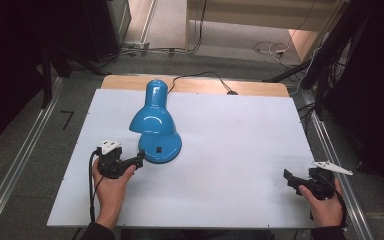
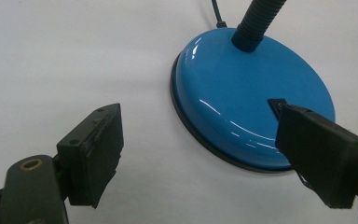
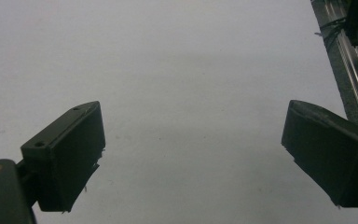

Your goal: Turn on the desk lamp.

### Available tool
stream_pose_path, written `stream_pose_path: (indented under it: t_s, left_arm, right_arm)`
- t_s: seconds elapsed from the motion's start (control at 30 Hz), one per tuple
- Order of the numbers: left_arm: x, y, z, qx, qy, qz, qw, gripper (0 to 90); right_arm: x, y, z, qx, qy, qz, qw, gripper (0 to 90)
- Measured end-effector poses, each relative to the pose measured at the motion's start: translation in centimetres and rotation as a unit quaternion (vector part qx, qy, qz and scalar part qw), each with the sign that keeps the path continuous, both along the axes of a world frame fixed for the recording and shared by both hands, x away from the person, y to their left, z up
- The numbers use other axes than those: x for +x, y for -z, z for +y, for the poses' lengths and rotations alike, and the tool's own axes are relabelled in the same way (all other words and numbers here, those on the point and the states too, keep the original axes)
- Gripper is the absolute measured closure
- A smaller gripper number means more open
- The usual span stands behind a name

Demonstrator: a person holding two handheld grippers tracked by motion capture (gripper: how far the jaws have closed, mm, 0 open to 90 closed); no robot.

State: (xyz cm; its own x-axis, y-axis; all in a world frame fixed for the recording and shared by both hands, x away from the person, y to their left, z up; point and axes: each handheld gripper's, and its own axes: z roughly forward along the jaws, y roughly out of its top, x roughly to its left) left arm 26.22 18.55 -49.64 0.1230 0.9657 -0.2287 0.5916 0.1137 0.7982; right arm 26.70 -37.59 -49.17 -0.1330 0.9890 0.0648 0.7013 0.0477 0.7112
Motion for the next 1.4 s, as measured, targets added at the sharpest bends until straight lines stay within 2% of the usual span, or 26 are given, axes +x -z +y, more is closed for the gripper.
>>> stream_pose_path:
  t_s: [0.9, 1.4]
  left_arm:
    - [1.3, -0.3, -1.1, -0.004, 0.020, -0.008, 0.9998, 19.1]
    - [1.9, -0.3, -1.7, -0.002, 0.015, -0.009, 0.9999, 23.1]
  right_arm:
    - [0.0, 0.1, 0.0, 0.004, 0.002, 0.000, 1.0000, 5.2]
    - [0.1, 0.1, -0.1, 0.009, 0.001, 0.003, 0.9999, 5.2]
